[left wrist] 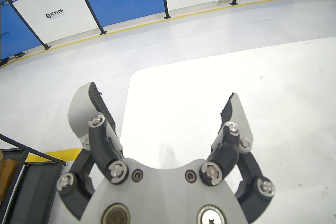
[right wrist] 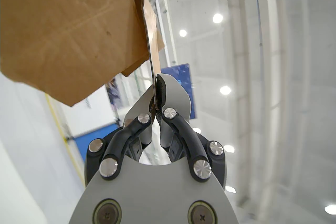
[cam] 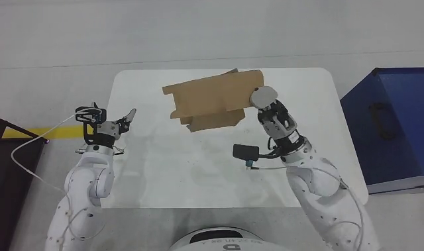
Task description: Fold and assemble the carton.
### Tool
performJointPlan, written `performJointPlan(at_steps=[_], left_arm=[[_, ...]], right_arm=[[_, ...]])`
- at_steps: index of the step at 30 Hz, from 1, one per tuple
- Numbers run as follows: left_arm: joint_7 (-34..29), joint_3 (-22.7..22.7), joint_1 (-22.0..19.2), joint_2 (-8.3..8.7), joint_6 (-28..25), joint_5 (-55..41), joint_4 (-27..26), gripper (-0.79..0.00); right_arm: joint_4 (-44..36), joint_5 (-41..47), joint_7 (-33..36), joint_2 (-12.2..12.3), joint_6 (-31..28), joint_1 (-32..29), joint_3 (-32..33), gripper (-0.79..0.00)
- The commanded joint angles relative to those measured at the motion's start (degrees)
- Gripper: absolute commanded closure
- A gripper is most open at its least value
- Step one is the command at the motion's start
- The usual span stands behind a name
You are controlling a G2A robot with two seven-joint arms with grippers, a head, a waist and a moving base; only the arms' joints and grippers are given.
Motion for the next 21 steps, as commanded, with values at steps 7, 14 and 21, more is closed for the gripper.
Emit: performJointPlan(at_steps=[7,14,21], left_arm=[[0.0,0.0,0.0,0.00,0.0,0.0,0.0,-0.785],[0.0,0.0,0.0,0.00,0.0,0.0,0.0,-0.785],[0.0,0.0,0.0,0.00,0.0,0.0,0.0,-0.785]], right_arm=[[10.4,51.8,-18.4,-0.8,-32.1,10.5,-5.0,0.000],[18.8,77.7,-18.1,-3.2,-49.6,17.9,-15.3,0.000],[17.2,79.1,-15.1,-4.5,-49.3,20.1,-19.6,0.000]])
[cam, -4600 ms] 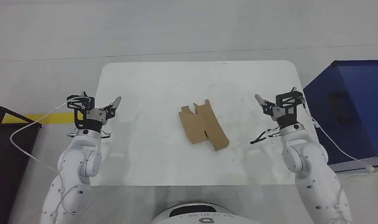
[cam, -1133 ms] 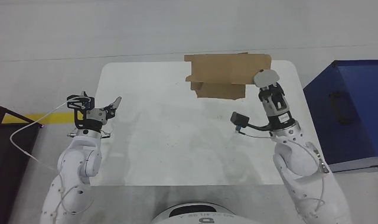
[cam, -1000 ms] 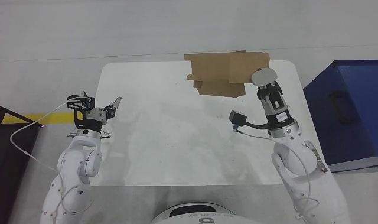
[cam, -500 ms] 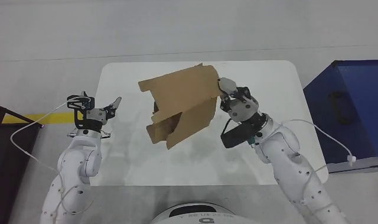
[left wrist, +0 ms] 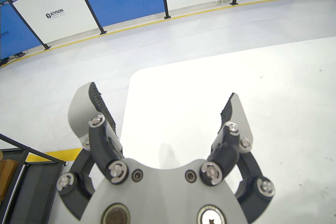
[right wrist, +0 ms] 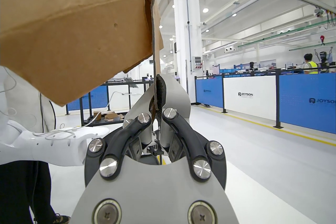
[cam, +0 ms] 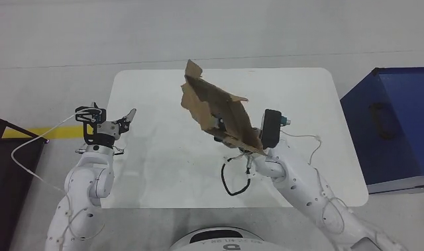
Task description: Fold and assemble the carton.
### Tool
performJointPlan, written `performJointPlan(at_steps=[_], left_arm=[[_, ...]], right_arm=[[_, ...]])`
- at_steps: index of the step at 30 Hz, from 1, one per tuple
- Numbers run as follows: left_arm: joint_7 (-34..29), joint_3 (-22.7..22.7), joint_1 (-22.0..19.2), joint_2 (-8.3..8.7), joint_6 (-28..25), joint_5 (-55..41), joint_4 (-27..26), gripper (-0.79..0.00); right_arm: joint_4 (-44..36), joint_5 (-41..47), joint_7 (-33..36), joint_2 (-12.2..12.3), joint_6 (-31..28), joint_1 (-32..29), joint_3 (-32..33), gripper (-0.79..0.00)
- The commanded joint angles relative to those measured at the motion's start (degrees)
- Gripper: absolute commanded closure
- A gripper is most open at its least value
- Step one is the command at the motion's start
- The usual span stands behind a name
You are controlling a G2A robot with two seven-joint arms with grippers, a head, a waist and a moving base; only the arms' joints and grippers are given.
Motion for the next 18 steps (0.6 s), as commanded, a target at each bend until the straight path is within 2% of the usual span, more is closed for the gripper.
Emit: performJointPlan(at_steps=[1,9,11,14,16,18], left_arm=[[0.0,0.0,0.0,0.00,0.0,0.0,0.0,-0.785],[0.0,0.0,0.0,0.00,0.0,0.0,0.0,-0.785],[0.0,0.0,0.0,0.00,0.0,0.0,0.0,-0.785],[0.0,0.0,0.0,0.00,0.0,0.0,0.0,-0.785],[0.0,0.0,0.0,0.00,0.0,0.0,0.0,-0.785],[0.0,0.0,0.0,0.00,0.0,0.0,0.0,-0.785]], right_arm=[[-0.1,-0.5,0.0,0.0,0.2,0.1,0.1,0.000],[-0.1,-0.5,0.0,0.0,0.2,0.1,0.1,0.000],[1.3,8.9,-1.8,-0.3,-7.6,-0.6,-1.6,0.000],[9.4,26.1,2.7,-0.7,-20.6,3.0,-4.0,0.000],[13.9,36.6,9.0,-1.1,-23.7,6.5,-7.5,0.000],[16.7,47.8,15.0,-1.3,-23.7,10.4,-11.0,0.000]])
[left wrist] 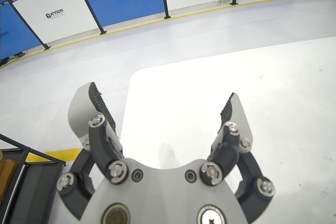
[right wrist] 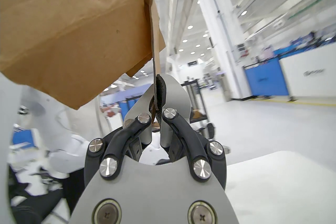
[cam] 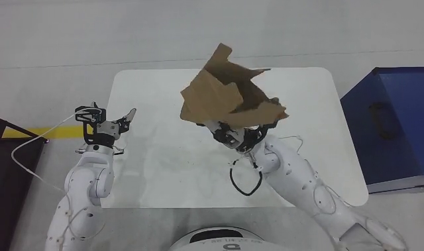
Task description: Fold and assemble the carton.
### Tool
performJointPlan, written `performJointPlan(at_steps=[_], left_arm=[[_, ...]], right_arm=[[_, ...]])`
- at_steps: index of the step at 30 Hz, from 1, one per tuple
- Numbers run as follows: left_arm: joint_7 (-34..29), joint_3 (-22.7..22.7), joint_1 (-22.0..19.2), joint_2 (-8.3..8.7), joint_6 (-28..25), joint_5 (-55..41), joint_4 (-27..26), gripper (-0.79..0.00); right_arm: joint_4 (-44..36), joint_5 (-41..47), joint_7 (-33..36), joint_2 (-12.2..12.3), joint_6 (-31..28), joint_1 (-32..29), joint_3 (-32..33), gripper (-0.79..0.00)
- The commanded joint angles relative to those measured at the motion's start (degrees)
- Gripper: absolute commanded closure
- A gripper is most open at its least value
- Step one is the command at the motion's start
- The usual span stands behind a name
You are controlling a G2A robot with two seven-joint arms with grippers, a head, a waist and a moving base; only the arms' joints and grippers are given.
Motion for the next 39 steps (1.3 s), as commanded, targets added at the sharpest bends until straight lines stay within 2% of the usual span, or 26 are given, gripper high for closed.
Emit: performJointPlan(at_steps=[1,6,9,12,17,23,25,26,29,33,35,39], left_arm=[[0.0,0.0,0.0,0.00,0.0,0.0,0.0,-0.785],[0.0,0.0,0.0,0.00,0.0,0.0,0.0,-0.785],[0.0,0.0,0.0,0.00,0.0,0.0,0.0,-0.785],[0.0,0.0,0.0,0.00,0.0,0.0,0.0,-0.785],[0.0,0.0,0.0,0.00,0.0,0.0,0.0,-0.785],[0.0,0.0,0.0,0.00,0.0,0.0,0.0,-0.785],[0.0,0.0,0.0,0.00,0.0,0.0,0.0,-0.785],[0.0,0.0,0.0,0.00,0.0,0.0,0.0,-0.785],[0.0,0.0,0.0,0.00,0.0,0.0,0.0,-0.785],[0.0,0.0,0.0,0.00,0.0,0.0,0.0,-0.785],[0.0,0.0,0.0,0.00,0.0,0.0,0.0,-0.785],[0.0,0.0,0.0,0.00,0.0,0.0,0.0,-0.785]], right_arm=[[2.8,19.1,8.7,-0.1,0.0,4.0,-4.3,0.000],[8.2,42.0,30.7,1.2,0.0,11.0,-6.2,0.000],[8.2,51.0,40.7,2.0,0.0,12.5,-4.4,0.000],[7.4,56.3,48.4,2.5,0.0,12.5,-1.8,0.000],[7.3,59.5,55.6,2.2,0.0,11.8,1.3,0.000],[7.6,55.3,57.5,1.0,0.0,11.0,4.9,0.000],[8.4,48.3,56.8,0.9,0.0,11.1,7.4,0.000],[8.9,42.0,55.8,0.9,0.0,11.4,9.0,0.000],[8.1,14.1,49.8,0.8,1.2,11.4,14.3,0.000],[0.7,-19.4,39.8,0.7,10.8,8.2,16.7,0.000],[-2.0,-35.7,38.4,1.1,16.4,6.8,16.4,0.000],[-5.5,-54.8,35.2,2.0,21.5,4.2,16.1,0.000]])
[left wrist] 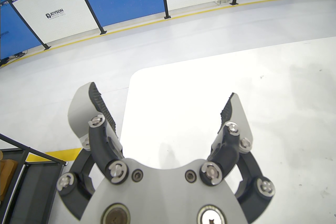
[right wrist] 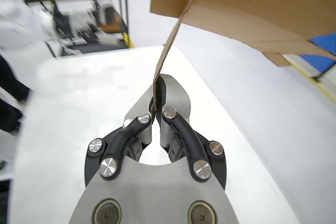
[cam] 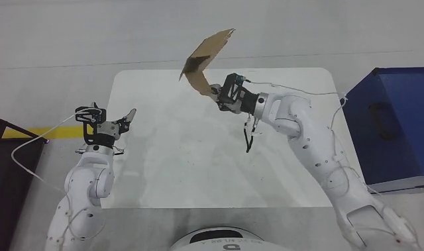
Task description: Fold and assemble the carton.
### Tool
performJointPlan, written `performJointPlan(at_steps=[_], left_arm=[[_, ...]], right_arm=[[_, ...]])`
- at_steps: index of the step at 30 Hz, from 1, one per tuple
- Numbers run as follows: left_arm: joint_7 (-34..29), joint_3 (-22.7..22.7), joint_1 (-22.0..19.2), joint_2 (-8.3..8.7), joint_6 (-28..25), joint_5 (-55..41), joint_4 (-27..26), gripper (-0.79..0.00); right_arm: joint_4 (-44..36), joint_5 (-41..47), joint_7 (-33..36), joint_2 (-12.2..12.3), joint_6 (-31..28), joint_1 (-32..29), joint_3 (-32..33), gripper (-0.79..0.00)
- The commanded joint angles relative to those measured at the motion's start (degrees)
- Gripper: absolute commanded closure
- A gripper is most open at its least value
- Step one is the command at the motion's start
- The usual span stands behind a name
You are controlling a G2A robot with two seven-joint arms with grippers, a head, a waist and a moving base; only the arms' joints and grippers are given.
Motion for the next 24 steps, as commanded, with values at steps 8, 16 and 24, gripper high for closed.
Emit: performJointPlan(at_steps=[8,16,24], left_arm=[[0.0,0.0,0.0,0.00,0.0,0.0,0.0,-0.785],[0.0,0.0,0.0,0.00,0.0,0.0,0.0,-0.785],[0.0,0.0,0.0,0.00,0.0,0.0,0.0,-0.785]], right_arm=[[-3.8,-23.8,-12.0,2.0,2.2,-5.0,2.2,0.000],[-4.9,-19.0,-23.0,2.5,2.0,-8.2,4.9,0.000],[-3.9,-14.8,-28.8,2.6,0.0,-9.1,5.5,0.000]])
